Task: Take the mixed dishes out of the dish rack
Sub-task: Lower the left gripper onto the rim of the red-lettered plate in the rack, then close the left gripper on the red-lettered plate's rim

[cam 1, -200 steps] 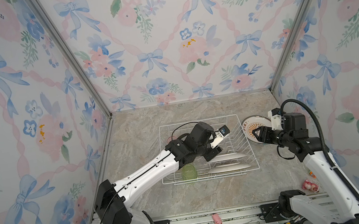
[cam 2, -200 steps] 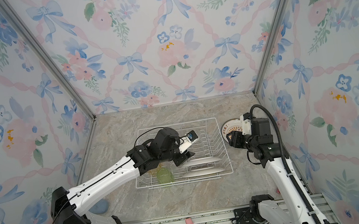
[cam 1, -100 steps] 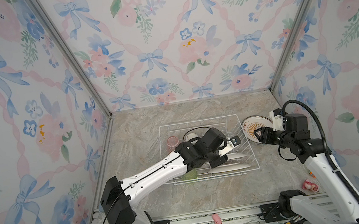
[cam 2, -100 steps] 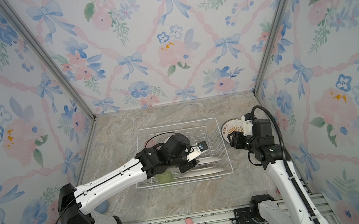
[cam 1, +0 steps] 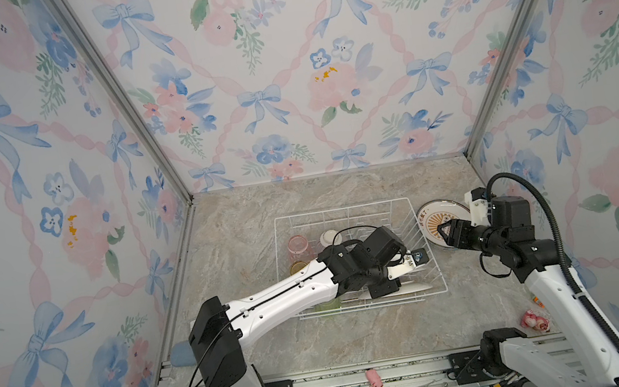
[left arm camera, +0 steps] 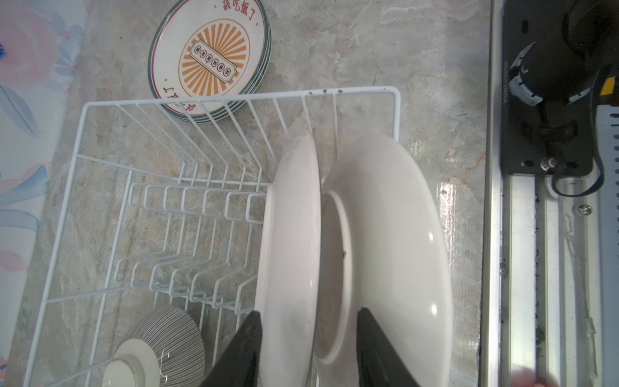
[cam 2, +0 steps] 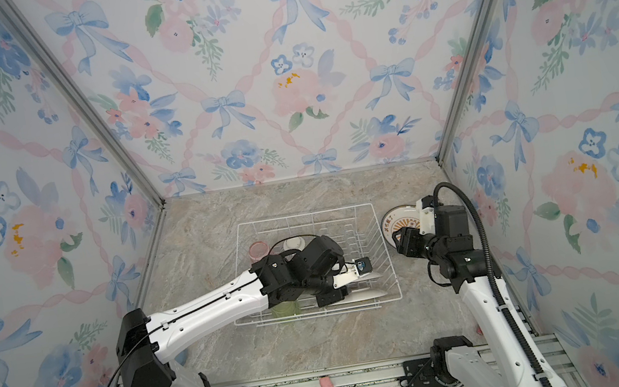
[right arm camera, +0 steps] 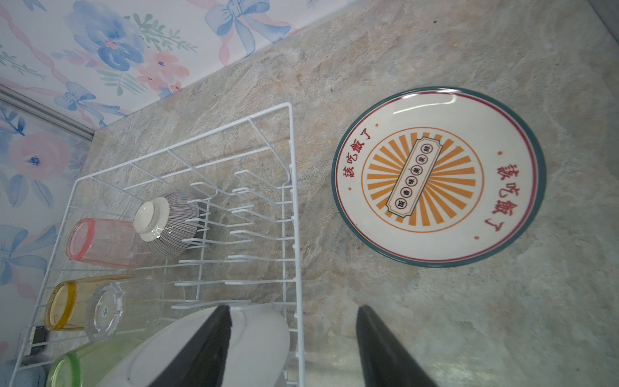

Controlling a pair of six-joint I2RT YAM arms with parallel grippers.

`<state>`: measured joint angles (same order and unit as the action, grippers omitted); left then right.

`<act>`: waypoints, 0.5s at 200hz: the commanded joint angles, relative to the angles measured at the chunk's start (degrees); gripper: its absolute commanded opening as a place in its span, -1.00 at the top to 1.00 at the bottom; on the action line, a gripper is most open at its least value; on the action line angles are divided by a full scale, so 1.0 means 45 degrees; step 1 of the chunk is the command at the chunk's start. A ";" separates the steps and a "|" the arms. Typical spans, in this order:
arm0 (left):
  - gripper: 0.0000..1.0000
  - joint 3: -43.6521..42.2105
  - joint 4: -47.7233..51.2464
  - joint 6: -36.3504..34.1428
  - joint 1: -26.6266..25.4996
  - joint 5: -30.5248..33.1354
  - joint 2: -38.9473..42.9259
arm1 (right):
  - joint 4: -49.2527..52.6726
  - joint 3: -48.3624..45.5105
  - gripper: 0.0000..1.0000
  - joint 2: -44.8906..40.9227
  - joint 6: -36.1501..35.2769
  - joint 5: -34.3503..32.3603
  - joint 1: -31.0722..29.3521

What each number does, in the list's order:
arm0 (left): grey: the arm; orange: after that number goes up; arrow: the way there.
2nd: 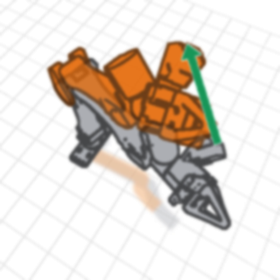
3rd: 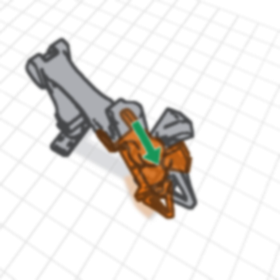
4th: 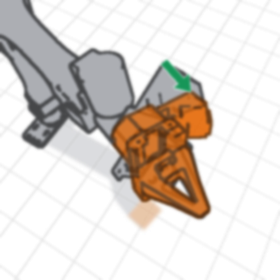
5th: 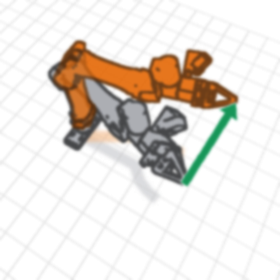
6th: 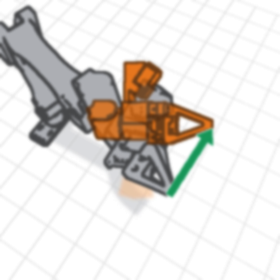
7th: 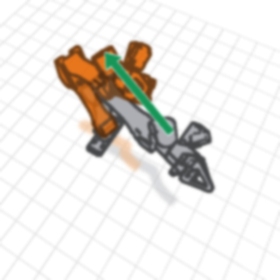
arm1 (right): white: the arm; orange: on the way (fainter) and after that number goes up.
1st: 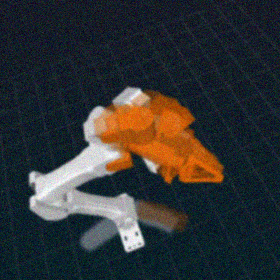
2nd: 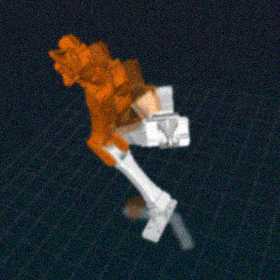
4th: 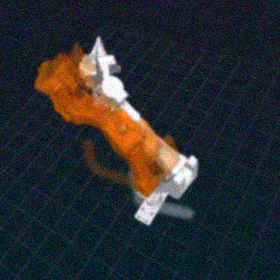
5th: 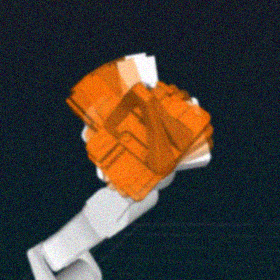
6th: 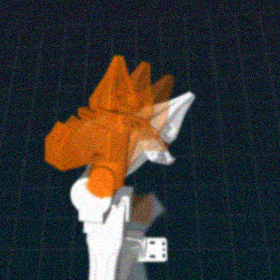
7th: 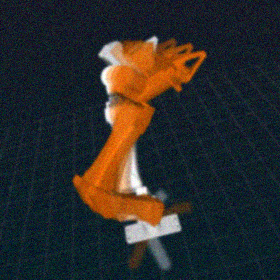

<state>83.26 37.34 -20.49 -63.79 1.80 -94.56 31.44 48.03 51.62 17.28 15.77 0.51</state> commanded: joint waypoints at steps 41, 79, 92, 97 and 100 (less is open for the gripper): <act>0.23 0.1011 0.0312 -0.0499 -0.0028 0.1204 -0.0676 | -0.0119 -0.0165 -0.26 -0.0026 -0.0203 -0.0165 -0.0113; 0.42 0.1522 0.0314 -0.0590 0.0085 0.2025 -0.1148 | -0.0211 -0.0303 -0.26 -0.0006 -0.0178 -0.0126 -0.0109; 0.43 0.1734 0.0314 -0.0611 0.0172 0.2152 -0.1322 | -0.0222 -0.0327 -0.26 0.0013 -0.0168 -0.0106 -0.0103; 0.43 0.1795 0.0291 -0.0614 0.0209 0.2235 -0.1363 | -0.0225 -0.0346 -0.26 0.0014 -0.0179 -0.0104 -0.0109; 0.43 0.1834 0.0294 -0.0619 0.0225 0.2285 -0.1401 | -0.0221 -0.0342 -0.26 0.0014 -0.0169 -0.0106 -0.0109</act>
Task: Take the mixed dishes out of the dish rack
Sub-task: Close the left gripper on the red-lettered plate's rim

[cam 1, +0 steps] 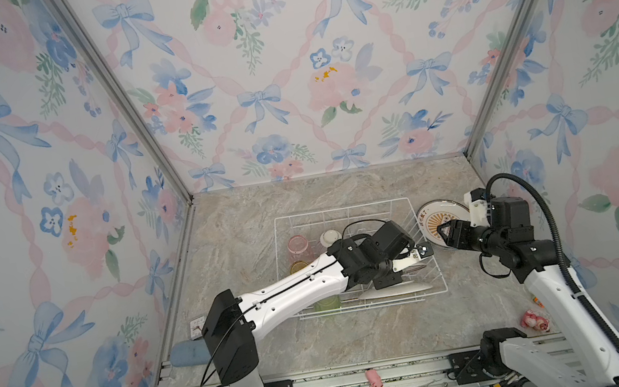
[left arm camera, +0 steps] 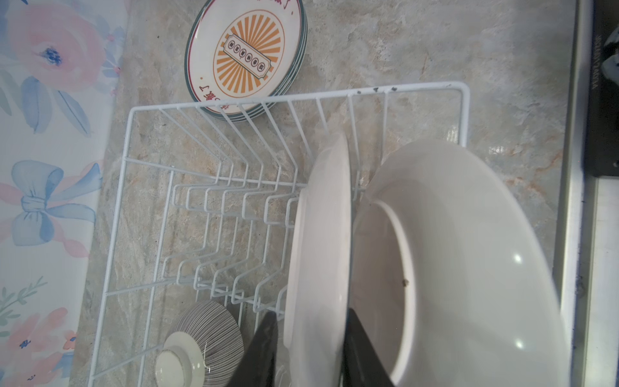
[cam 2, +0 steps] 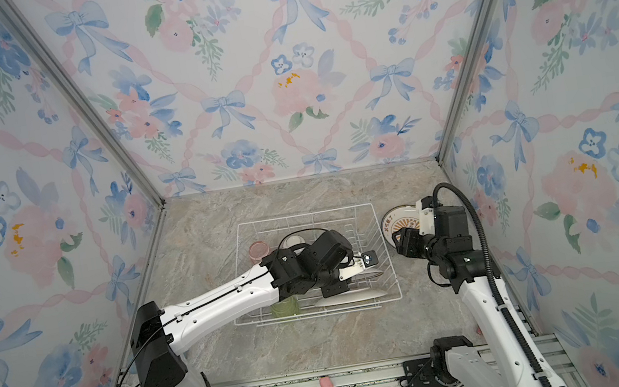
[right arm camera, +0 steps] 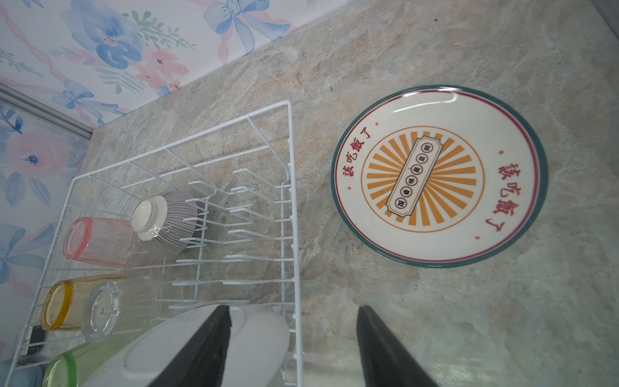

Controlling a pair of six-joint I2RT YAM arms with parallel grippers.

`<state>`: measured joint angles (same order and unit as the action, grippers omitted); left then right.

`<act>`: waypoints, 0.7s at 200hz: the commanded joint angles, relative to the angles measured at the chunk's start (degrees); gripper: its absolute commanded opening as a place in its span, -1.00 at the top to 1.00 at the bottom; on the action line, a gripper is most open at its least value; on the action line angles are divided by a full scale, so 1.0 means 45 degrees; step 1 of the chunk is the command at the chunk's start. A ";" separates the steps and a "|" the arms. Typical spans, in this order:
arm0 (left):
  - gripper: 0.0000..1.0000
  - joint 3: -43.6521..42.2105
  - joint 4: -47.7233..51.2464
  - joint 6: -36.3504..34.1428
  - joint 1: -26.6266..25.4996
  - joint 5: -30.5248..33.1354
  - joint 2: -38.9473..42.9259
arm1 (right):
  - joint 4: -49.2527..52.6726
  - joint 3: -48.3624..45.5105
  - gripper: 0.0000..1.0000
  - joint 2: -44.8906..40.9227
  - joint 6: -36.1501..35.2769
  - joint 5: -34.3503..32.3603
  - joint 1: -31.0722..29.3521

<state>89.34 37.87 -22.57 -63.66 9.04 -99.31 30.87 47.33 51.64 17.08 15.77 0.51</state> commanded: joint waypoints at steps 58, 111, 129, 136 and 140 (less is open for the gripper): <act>0.46 0.1137 0.0176 -0.0317 0.0609 0.1202 -0.0933 | -0.0141 -0.0317 -0.27 0.0007 -0.0203 -0.0145 -0.0102; 0.47 0.1440 0.0179 -0.0444 0.0718 0.1868 -0.1317 | -0.0185 -0.0406 -0.28 0.0009 -0.0227 -0.0145 -0.0080; 0.51 0.1542 0.0179 -0.0473 0.0687 0.2159 -0.1483 | -0.0218 -0.0459 -0.28 0.0029 -0.0228 -0.0145 -0.0084; 0.53 0.1581 0.0179 -0.0481 0.0669 0.2203 -0.1539 | -0.0238 -0.0478 -0.28 0.0048 -0.0206 -0.0121 -0.0093; 0.54 0.1591 0.0179 -0.0488 0.0668 0.2246 -0.1562 | -0.0231 -0.0481 -0.28 0.0049 -0.0208 -0.0125 -0.0091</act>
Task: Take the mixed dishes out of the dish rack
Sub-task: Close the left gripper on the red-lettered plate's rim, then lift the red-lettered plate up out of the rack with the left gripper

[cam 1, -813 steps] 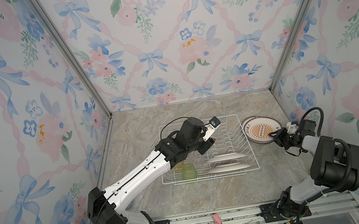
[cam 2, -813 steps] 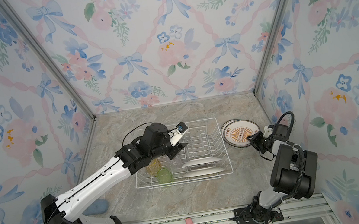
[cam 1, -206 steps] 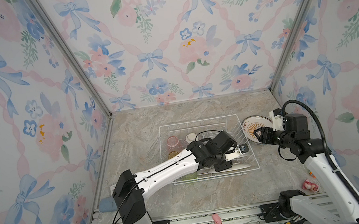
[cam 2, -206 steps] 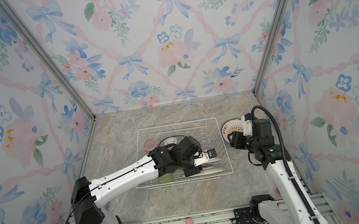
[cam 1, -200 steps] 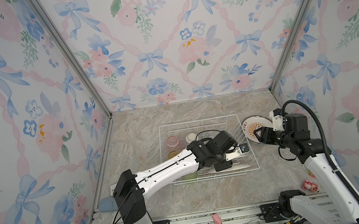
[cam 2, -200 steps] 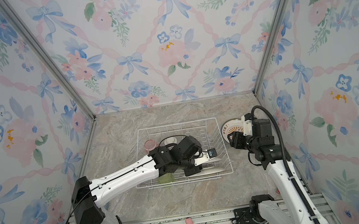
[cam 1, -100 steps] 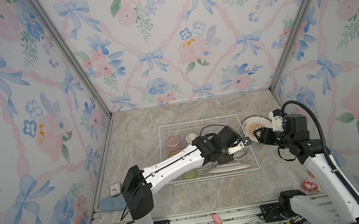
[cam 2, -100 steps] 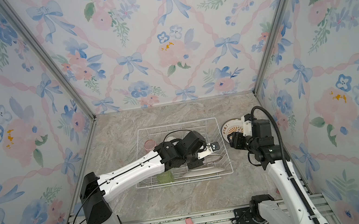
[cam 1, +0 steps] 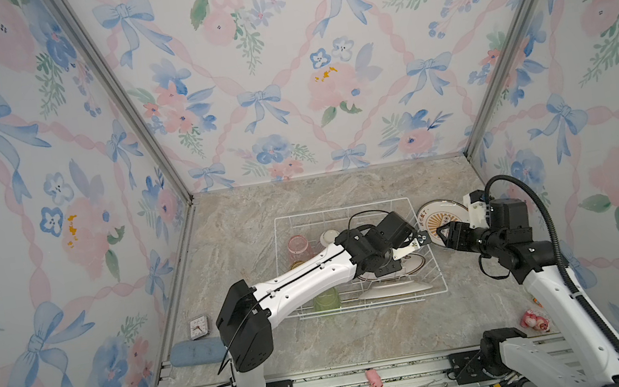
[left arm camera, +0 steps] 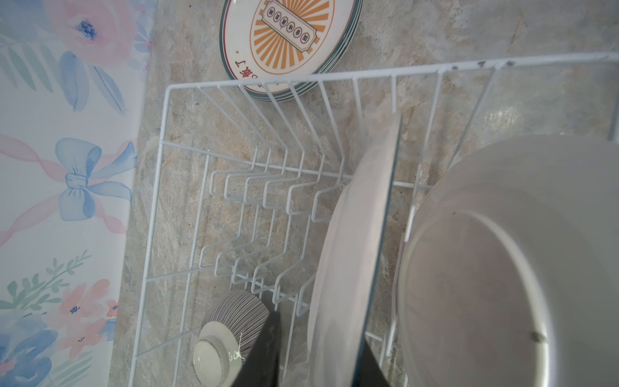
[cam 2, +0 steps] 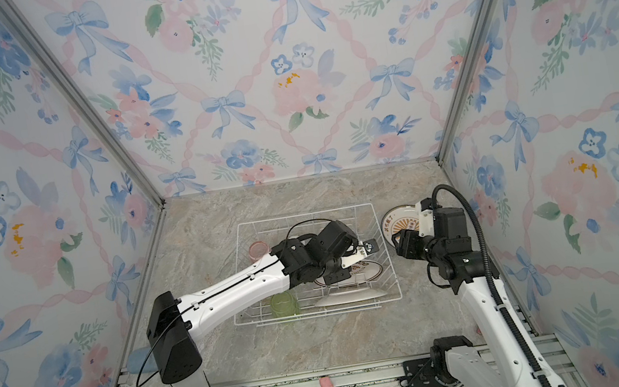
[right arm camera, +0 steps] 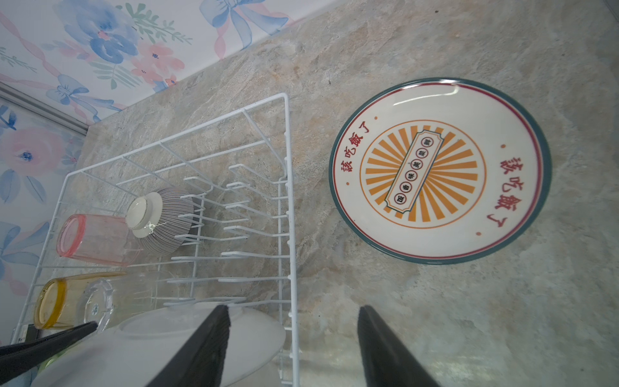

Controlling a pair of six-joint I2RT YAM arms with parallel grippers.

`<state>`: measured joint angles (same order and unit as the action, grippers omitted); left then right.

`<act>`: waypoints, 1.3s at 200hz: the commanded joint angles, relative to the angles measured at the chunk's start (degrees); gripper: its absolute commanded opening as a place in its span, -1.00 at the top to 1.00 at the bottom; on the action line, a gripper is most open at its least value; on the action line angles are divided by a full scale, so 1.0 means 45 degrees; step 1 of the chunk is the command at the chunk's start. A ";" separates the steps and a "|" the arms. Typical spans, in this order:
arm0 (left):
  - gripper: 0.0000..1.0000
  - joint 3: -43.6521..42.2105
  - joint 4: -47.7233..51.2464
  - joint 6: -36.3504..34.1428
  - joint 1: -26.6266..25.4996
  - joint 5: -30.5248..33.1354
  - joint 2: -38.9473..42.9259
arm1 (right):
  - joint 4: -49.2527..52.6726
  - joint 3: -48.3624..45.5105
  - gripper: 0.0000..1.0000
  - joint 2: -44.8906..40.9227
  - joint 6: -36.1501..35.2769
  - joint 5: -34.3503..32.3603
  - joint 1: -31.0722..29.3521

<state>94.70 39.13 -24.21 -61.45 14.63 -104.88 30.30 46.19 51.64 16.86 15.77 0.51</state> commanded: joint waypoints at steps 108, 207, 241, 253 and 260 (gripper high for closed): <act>1.00 0.0717 -0.0093 -0.0483 0.0064 0.1716 -0.0873 | -0.0191 -0.0353 -0.28 0.0082 -0.0197 -0.0145 -0.0054; 1.00 0.0807 -0.0125 -0.0452 0.0003 0.1469 -0.0129 | -0.0420 -0.0369 -0.28 0.0234 -0.0057 -0.0028 -0.0030; 1.00 0.1118 -0.0142 -0.0324 -0.0084 0.1880 0.0195 | -0.0504 -0.0370 -0.28 0.0288 -0.0027 -0.0008 -0.0030; 1.00 0.1210 -0.0158 -0.0339 -0.0112 0.1996 0.0283 | -0.0521 -0.0360 -0.28 0.0302 -0.0020 0.0009 -0.0026; 1.00 0.1251 -0.0161 -0.0324 -0.0133 0.2054 0.0325 | -0.0520 -0.0353 -0.28 0.0297 -0.0020 0.0011 -0.0026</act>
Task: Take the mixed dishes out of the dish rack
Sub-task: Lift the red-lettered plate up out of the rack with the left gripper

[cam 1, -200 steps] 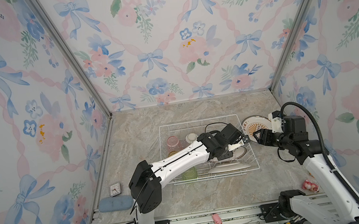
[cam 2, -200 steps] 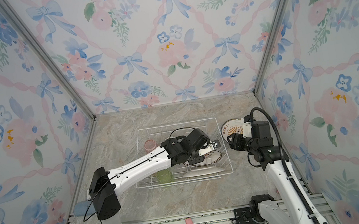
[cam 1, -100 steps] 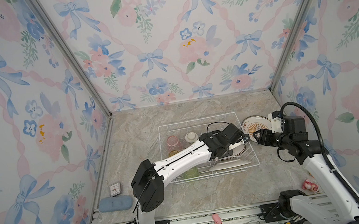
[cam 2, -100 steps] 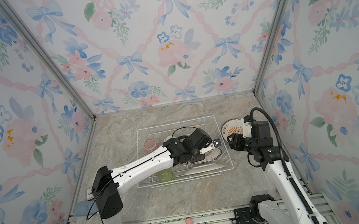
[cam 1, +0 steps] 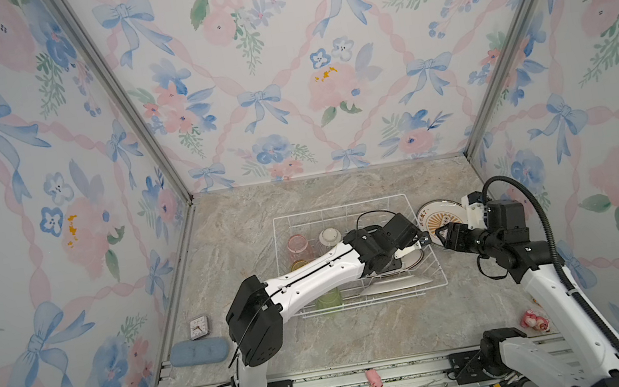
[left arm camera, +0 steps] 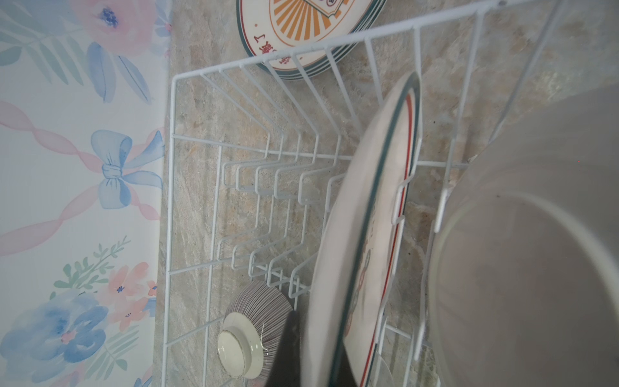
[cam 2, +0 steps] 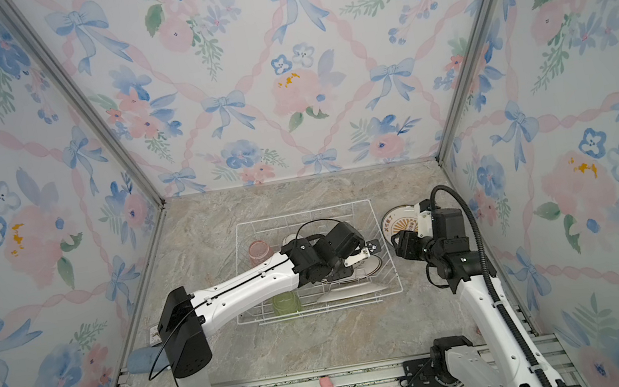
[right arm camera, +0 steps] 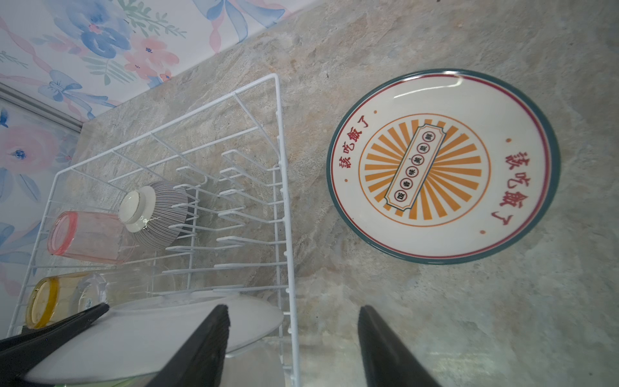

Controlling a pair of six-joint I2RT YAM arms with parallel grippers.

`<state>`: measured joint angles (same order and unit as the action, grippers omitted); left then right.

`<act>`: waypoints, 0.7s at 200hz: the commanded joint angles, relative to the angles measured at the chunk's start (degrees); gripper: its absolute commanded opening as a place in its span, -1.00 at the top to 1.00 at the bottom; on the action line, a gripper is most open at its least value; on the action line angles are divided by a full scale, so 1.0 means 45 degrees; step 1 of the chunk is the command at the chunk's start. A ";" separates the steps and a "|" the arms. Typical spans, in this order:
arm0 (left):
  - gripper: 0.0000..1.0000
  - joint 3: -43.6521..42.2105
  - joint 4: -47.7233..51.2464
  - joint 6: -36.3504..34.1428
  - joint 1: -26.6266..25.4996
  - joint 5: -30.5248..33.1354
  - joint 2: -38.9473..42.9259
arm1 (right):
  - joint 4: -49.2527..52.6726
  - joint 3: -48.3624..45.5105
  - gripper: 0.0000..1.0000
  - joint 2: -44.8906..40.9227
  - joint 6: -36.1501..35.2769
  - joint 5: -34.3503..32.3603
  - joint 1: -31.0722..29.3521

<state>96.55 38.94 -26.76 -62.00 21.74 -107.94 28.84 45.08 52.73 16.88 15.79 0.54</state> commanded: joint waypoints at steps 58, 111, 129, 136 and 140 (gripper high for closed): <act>1.00 0.1141 -0.0118 0.0381 -0.0168 0.0632 0.1575 | -0.0233 -0.0110 -0.28 0.0030 0.0003 0.0060 -0.0031; 1.00 0.1259 -0.0118 0.0774 -0.0025 0.0381 0.2148 | -0.0315 -0.0135 -0.28 -0.0036 -0.0087 0.0396 -0.0031; 1.00 0.1221 -0.0118 0.1043 0.0184 0.0114 0.2354 | -0.0184 -0.0047 -0.29 -0.0194 -0.0283 0.0375 0.0100; 1.00 0.1202 -0.0118 0.1184 0.0295 -0.0024 0.2448 | -0.0112 -0.0046 -0.29 -0.0300 -0.0318 0.0401 0.0237; 1.00 0.1183 -0.0118 0.1270 0.0366 -0.0089 0.2471 | -0.0110 -0.0054 -0.29 -0.0368 -0.0322 0.0442 0.0356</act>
<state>100.57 40.01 -24.27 -62.11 22.83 -99.83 28.10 45.08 52.69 16.67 16.69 0.75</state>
